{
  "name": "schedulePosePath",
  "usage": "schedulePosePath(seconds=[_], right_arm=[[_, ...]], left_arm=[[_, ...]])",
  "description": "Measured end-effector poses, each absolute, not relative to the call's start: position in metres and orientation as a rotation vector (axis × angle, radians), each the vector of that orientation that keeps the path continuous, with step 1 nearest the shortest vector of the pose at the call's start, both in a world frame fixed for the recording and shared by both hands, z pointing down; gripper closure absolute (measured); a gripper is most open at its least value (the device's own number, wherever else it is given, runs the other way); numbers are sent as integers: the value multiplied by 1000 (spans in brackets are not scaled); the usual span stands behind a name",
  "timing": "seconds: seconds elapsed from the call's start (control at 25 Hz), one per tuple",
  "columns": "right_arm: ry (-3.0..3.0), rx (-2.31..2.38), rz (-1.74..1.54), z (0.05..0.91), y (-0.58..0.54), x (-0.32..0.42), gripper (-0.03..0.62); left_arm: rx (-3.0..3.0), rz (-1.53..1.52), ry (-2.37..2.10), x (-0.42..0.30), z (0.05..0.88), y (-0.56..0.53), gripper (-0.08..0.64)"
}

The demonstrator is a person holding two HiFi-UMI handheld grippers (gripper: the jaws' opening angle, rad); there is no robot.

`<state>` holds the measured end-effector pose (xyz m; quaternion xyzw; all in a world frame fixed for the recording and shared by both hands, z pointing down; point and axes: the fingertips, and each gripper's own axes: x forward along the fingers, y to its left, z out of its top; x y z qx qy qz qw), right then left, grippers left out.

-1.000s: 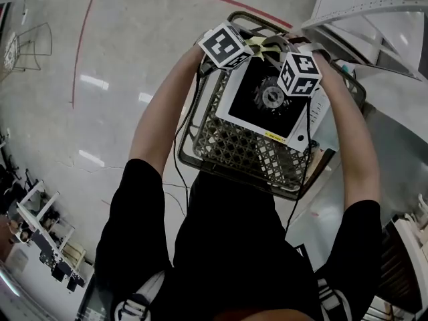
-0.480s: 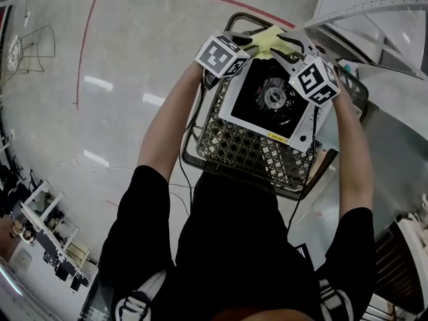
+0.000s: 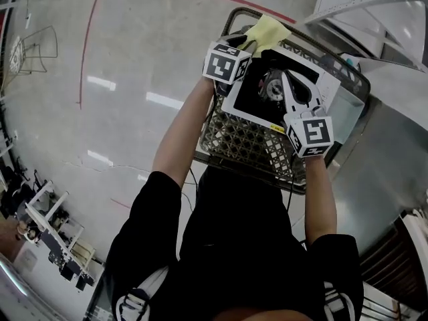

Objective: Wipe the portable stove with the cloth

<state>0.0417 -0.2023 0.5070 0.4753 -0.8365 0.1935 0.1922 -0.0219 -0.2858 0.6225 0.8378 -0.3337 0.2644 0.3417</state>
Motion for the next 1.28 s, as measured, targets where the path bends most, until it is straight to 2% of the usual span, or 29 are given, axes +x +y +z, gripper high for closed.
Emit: schedulePosePath(seconds=[0.32,1.28], right_arm=[[-2268,1368,672,507,-104,52,586],[-2286,1400,637,498,-75,31,586]], left_arm=[[2073,573,-916,-30,620,-278,428],[2030,563,-963,-66,628,-205,426]])
